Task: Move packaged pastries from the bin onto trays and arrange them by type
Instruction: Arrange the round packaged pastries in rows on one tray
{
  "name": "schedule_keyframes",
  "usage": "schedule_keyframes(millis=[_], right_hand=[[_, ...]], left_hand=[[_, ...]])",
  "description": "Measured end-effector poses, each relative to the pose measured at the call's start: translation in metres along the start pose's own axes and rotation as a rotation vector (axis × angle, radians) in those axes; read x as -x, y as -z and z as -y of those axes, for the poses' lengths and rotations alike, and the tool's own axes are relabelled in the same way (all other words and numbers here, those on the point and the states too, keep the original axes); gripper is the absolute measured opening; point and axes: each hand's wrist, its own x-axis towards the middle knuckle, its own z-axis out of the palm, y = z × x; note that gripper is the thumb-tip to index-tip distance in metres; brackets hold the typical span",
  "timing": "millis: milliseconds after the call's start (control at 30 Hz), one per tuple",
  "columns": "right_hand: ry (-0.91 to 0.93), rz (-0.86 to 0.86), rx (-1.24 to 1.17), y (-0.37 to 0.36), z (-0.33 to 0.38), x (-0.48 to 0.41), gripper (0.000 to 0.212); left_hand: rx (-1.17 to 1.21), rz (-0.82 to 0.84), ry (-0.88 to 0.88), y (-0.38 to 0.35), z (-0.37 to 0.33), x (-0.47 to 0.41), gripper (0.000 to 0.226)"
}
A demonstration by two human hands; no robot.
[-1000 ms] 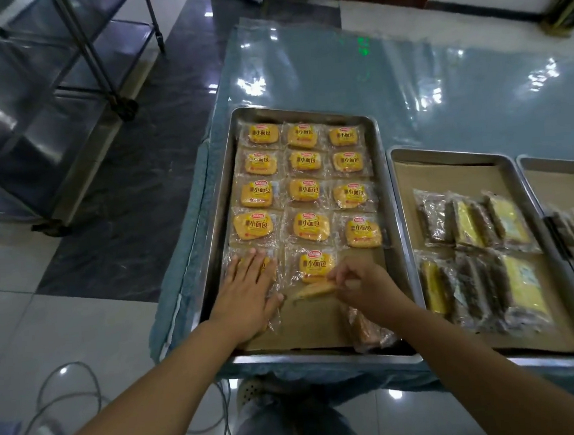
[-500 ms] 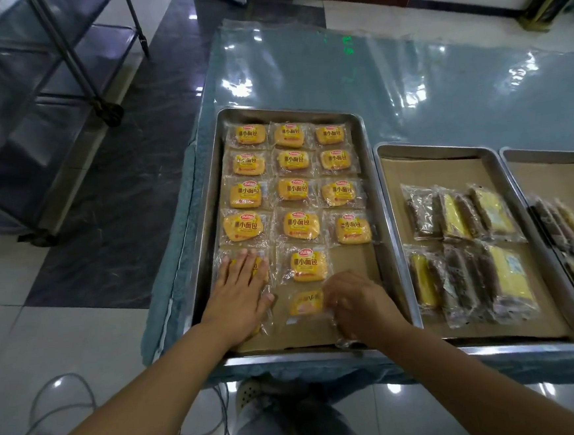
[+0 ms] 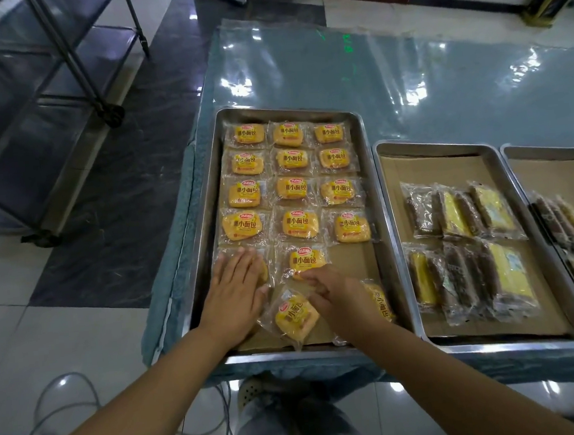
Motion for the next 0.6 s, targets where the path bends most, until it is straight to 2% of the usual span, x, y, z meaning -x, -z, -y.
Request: schedule_keyframes(millis=[67, 167, 233, 367, 533, 600], right_hand=[[0.066, 0.094, 0.195, -0.001, -0.008, -0.003, 0.049], [0.172, 0.352, 0.349, -0.012, -0.01, -0.004, 0.075], [0.238, 0.433, 0.425, -0.018, -0.011, -0.006, 0.076], [0.233, 0.368, 0.492, -0.021, -0.02, -0.007, 0.056], [0.148, 0.24, 0.576, -0.022, -0.028, 0.0, 0.055], [0.125, 0.249, 0.533, -0.023, -0.027, 0.0, 0.055]], left_hand=[[-0.066, 0.047, -0.026, -0.006, 0.001, 0.001, 0.057], [-0.101, 0.072, -0.011, -0.012, 0.002, 0.001, 0.06], [-0.094, 0.079, -0.004, -0.013, 0.002, 0.0, 0.062], [-0.114, 0.109, 0.0, -0.016, 0.003, -0.001, 0.062], [-0.144, 0.142, 0.007, -0.016, 0.004, -0.001, 0.06], [-0.16, 0.146, 0.002, -0.013, 0.003, -0.001, 0.064]])
